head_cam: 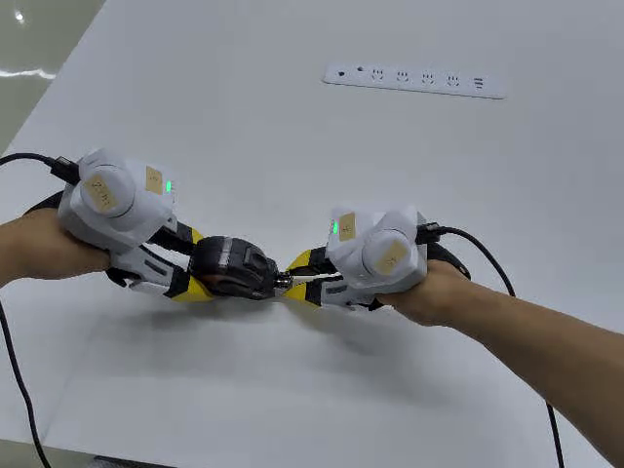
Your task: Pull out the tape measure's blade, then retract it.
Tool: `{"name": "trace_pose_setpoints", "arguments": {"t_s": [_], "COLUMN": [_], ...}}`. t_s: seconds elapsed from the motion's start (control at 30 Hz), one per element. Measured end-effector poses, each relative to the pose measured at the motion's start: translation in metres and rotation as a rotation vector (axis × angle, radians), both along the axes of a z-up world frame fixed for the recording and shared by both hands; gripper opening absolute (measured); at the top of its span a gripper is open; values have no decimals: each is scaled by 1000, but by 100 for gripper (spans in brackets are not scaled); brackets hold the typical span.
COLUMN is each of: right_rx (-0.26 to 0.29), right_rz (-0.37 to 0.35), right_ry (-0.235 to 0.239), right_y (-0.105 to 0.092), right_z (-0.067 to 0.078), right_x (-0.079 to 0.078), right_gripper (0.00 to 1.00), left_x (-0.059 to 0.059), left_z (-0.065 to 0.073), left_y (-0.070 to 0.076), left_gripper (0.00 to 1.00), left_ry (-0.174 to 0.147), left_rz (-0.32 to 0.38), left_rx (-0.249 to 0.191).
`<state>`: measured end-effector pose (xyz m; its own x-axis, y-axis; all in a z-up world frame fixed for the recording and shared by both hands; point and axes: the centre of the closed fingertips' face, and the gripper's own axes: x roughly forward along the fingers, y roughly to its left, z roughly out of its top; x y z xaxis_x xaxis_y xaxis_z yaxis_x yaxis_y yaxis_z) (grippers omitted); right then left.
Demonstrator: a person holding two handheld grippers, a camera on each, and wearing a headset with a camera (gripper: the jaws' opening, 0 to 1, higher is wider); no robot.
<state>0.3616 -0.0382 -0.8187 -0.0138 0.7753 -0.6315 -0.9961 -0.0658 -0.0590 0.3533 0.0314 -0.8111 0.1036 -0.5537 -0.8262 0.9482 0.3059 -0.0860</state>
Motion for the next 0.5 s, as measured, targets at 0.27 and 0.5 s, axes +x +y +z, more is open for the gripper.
{"name": "trace_pose_setpoints", "arguments": {"t_s": [0.27, 0.5], "right_rx": [6, 7], "right_rz": [0, 9], "right_ry": [-2, -6], "right_y": [-9, -16], "right_z": [0, 1], "right_x": [0, 0], "right_gripper": [9, 9], "left_x": [0, 0], "left_z": [0, 0], "left_y": [-1, -1], "left_gripper": [28, 28], "left_ry": [-1, -1], "left_rz": [-1, -5], "left_rx": [-1, 1]}}
